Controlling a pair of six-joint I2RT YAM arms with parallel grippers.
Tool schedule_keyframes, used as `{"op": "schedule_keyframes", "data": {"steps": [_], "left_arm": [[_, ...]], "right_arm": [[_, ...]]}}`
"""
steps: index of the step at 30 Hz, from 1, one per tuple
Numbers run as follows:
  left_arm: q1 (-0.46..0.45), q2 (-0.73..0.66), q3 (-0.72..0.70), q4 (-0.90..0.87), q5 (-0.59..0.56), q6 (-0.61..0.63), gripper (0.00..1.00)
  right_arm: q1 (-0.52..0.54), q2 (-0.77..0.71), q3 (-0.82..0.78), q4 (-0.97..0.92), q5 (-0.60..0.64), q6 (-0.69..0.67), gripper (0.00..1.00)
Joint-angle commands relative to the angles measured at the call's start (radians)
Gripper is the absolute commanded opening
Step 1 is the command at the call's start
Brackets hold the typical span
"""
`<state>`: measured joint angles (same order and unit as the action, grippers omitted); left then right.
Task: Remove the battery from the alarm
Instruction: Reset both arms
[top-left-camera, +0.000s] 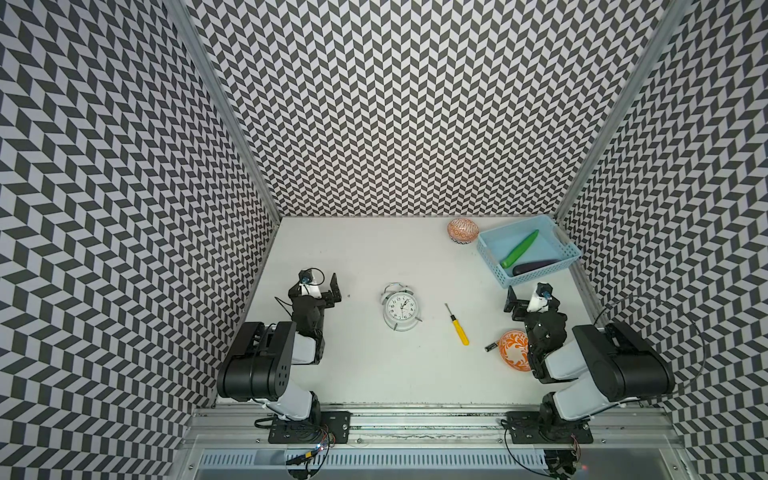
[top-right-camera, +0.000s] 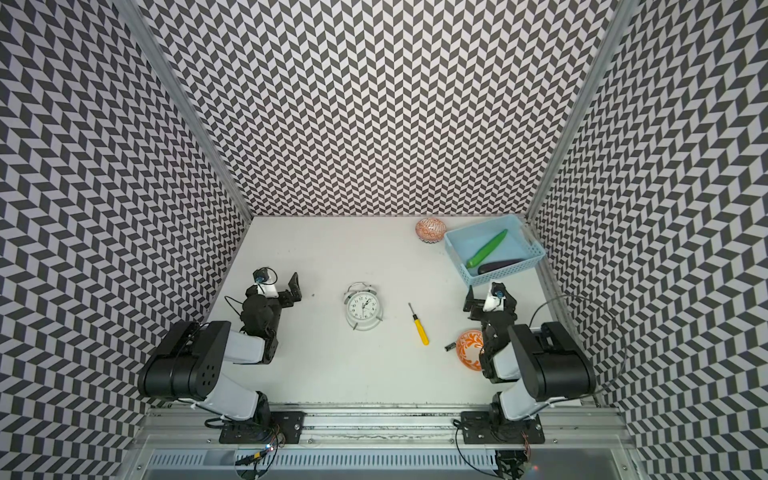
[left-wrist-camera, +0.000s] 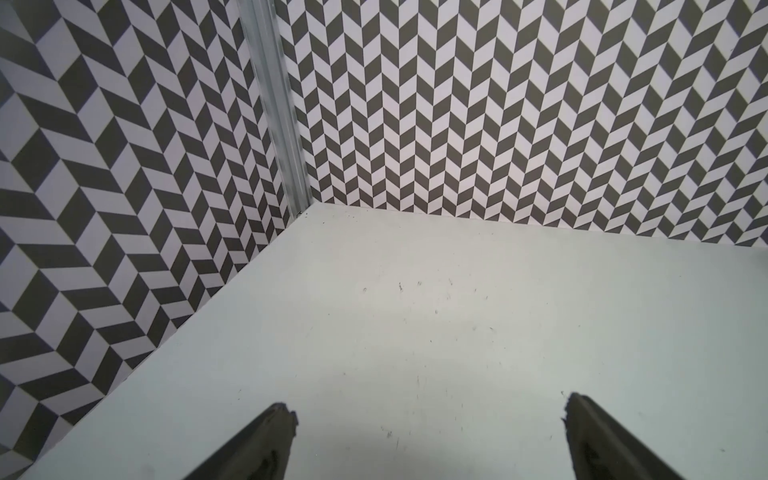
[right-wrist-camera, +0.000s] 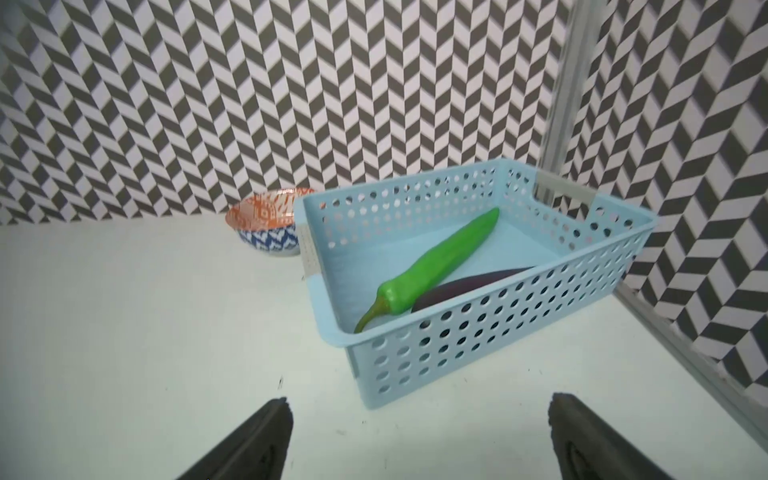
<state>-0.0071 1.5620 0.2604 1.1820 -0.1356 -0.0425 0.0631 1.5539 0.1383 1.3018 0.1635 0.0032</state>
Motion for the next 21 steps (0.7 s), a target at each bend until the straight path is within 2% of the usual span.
{"op": "schedule_keyframes", "data": {"steps": [1, 2, 4, 8, 14, 21], "left_arm": [[-0.008, -0.007, 0.010, 0.042, 0.018, 0.024, 1.00], [-0.008, -0.019, 0.016, 0.010, 0.021, 0.018, 1.00], [-0.008, -0.006, 0.004, 0.056, 0.018, 0.026, 1.00], [-0.010, -0.016, 0.007, 0.033, 0.015, 0.024, 1.00], [-0.011, -0.016, 0.005, 0.037, 0.013, 0.024, 1.00], [-0.011, -0.016, 0.005, 0.036, 0.014, 0.024, 1.00]], "right_arm": [[-0.014, 0.032, 0.099, 0.072, -0.033, 0.002, 1.00], [-0.013, 0.012, 0.115, 0.004, -0.034, 0.004, 1.00], [-0.014, -0.025, 0.145, -0.120, -0.042, -0.003, 1.00], [-0.013, 0.001, 0.106, 0.007, -0.056, -0.012, 1.00], [-0.012, -0.024, 0.135, -0.095, -0.056, -0.009, 1.00], [-0.013, -0.003, 0.146, -0.088, -0.051, -0.003, 1.00]]}}
